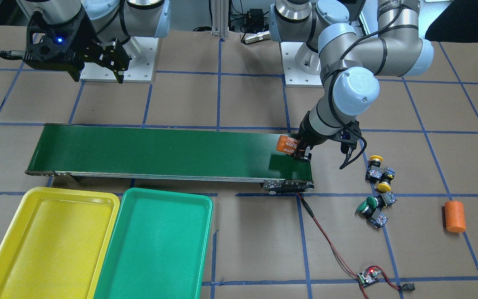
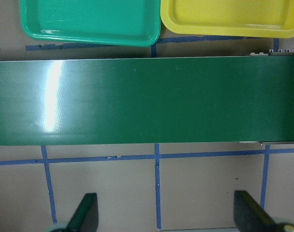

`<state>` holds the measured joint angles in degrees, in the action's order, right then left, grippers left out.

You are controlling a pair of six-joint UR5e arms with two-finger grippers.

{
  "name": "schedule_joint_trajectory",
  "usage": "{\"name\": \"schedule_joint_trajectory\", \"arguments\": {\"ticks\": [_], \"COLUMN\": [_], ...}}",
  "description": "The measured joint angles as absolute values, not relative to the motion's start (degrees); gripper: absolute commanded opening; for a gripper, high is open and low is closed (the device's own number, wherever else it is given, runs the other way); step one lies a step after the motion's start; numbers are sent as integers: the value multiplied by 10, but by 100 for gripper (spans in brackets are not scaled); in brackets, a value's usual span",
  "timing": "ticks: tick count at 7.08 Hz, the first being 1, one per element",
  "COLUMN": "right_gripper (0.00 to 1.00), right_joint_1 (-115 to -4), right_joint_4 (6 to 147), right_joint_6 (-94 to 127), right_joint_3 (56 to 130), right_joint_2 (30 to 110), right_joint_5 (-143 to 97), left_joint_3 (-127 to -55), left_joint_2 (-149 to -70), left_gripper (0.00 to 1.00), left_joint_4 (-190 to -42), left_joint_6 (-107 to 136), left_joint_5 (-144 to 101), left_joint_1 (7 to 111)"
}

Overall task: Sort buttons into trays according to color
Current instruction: 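Carry the orange cylinder with the left gripper onto the conveyor and release, then move the left gripper back over the second orange cylinder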

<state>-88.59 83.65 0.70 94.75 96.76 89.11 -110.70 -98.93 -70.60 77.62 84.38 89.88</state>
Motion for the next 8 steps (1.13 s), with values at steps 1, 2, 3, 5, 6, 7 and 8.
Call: {"name": "schedule_joint_trajectory", "arguments": {"ticks": [1,2,3,5,6,7,8], "right_gripper": [100,100,100,100,100,100,100], "right_joint_1": [-886,-886,-886,-886,-886,-886,-886], "right_joint_4": [836,836,836,836,835,835,835], "right_joint_6": [7,7,7,7,7,7,7], "right_joint_3": [947,947,947,947,947,947,947], "right_joint_2": [968,967,967,967,967,967,967], "right_joint_5": [891,892,892,894,896,896,897], "left_joint_3": [-1108,-1108,-1107,-1110,-1108,-1104,-1099], "left_joint_2": [-993,-996,-998,-996,-987,-981,-972], "left_gripper": [0,16,93,100,100,100,100], "left_joint_4": [-706,-705,-705,-706,-704,-705,-707], "left_joint_6": [825,871,894,886,859,846,824], "left_joint_5": [844,844,847,902,926,934,937], "left_joint_1": [906,909,909,914,917,916,914]}}
